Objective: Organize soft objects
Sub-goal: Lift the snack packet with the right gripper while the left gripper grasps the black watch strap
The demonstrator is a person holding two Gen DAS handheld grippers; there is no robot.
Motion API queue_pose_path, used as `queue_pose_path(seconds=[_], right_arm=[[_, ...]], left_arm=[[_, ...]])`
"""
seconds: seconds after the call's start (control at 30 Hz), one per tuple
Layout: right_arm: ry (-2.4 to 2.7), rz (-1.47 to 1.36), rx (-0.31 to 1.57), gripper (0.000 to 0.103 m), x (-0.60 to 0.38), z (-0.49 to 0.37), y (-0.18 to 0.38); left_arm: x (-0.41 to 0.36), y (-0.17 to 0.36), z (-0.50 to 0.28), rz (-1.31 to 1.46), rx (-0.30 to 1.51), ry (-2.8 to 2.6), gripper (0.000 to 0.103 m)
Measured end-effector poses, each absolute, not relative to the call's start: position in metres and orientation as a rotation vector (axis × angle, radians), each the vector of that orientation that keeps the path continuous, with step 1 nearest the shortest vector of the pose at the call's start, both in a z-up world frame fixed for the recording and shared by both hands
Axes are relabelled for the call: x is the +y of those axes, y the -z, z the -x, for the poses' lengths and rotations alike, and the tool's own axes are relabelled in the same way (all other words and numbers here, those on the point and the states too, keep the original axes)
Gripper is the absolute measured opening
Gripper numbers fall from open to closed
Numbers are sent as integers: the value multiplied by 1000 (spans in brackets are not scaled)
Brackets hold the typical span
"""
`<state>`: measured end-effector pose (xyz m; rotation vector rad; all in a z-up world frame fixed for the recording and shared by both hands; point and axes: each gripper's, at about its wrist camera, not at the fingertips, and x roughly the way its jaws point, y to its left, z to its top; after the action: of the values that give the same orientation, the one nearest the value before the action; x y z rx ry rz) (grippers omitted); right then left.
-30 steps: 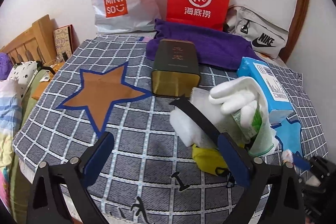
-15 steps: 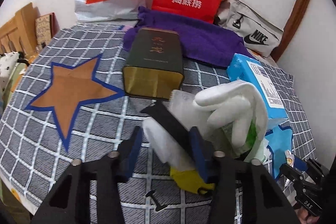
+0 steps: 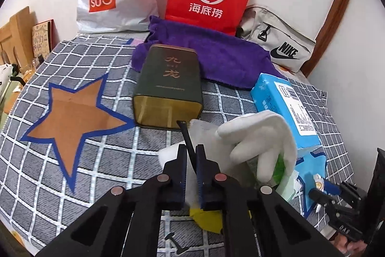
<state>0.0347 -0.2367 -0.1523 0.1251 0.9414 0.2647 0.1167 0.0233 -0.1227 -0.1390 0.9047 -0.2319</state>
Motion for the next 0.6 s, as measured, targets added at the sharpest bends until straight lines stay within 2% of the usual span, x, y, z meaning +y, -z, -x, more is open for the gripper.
queue_pose_path(seconds=[0.23,0.5,0.57,0.6], right_arm=[[-248,-117,938,38,-236,-36,149],[-250,-93,950,38,-229,-37,148],[-251,-86,951,38,-228,-37,148],[-249,-81,952,38,-228,-38,148]], left_arm=[[70,113,-110,162,888,129,5],[90,145,-119,140,1010,58,5],[88,149,-120,147,1039,60,7],[84,151,-119,141,1047,67,12]])
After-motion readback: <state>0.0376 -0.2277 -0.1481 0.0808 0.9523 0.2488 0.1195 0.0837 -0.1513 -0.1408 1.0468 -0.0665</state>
